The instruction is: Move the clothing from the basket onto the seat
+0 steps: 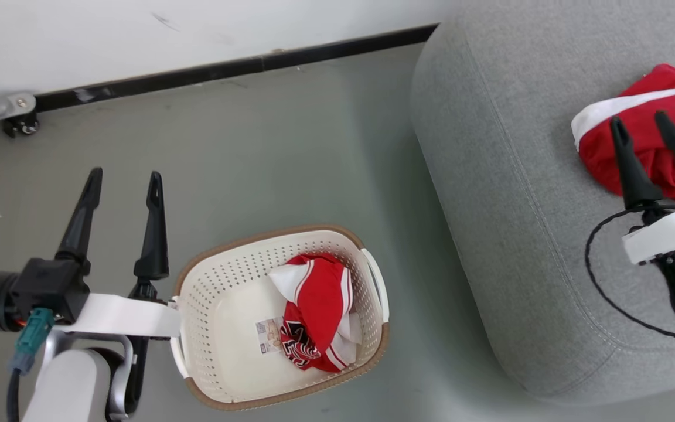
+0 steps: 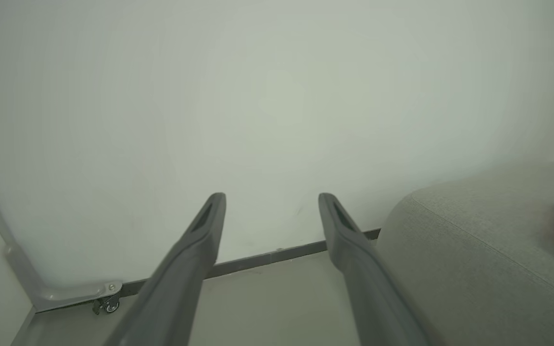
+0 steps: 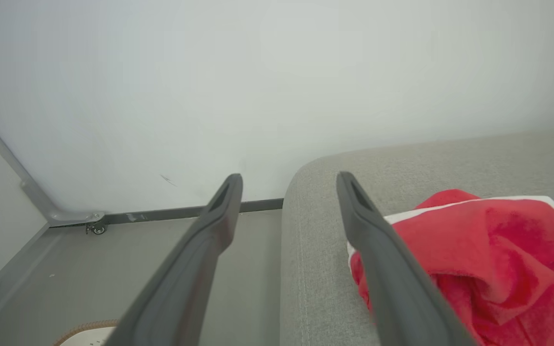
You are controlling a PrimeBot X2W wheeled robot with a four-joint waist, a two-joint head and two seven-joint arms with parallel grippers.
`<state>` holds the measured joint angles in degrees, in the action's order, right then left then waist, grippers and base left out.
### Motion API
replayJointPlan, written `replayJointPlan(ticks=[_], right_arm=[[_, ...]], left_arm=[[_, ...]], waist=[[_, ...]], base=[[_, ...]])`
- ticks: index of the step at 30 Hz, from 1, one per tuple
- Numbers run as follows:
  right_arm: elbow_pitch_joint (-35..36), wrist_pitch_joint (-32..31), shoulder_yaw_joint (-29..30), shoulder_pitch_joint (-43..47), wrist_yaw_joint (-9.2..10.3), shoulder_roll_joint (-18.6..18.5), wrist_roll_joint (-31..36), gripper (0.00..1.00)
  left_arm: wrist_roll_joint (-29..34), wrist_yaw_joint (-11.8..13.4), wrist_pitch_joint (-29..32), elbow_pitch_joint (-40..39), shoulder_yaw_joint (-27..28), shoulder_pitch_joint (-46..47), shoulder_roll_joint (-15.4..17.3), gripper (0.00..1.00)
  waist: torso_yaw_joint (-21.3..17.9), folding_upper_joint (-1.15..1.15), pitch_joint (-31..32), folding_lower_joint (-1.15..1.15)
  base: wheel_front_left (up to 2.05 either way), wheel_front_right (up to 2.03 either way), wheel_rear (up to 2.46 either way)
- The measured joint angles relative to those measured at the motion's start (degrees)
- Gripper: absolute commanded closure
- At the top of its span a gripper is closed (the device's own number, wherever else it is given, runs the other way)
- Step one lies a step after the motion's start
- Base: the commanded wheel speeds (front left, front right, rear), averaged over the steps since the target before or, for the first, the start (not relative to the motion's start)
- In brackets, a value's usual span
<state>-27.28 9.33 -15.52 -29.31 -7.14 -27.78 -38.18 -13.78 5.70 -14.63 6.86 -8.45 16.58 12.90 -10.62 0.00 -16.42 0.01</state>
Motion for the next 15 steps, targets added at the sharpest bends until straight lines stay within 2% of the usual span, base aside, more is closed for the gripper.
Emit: replayJointPlan(ticks=[6,15], right_arm=[[1.4,2.5,1.6,1.5,0.00,3.4,2.9,0.00],[3.1,3.8,3.3,6.6,0.00,8.2,8.8,0.00]], left_arm=[[0.0,1.4,0.0,0.9,0.4,-1.9,-1.5,0.00],[0.0,1.4,0.0,2.1,-0.1,-4.3,-3.8,0.00]], waist=[[2.0,0.00,2.4,0.00],[4.7,0.00,6.4,0.00]], base=[[0.00,0.00,0.00],[0.00,0.00,0.00]])
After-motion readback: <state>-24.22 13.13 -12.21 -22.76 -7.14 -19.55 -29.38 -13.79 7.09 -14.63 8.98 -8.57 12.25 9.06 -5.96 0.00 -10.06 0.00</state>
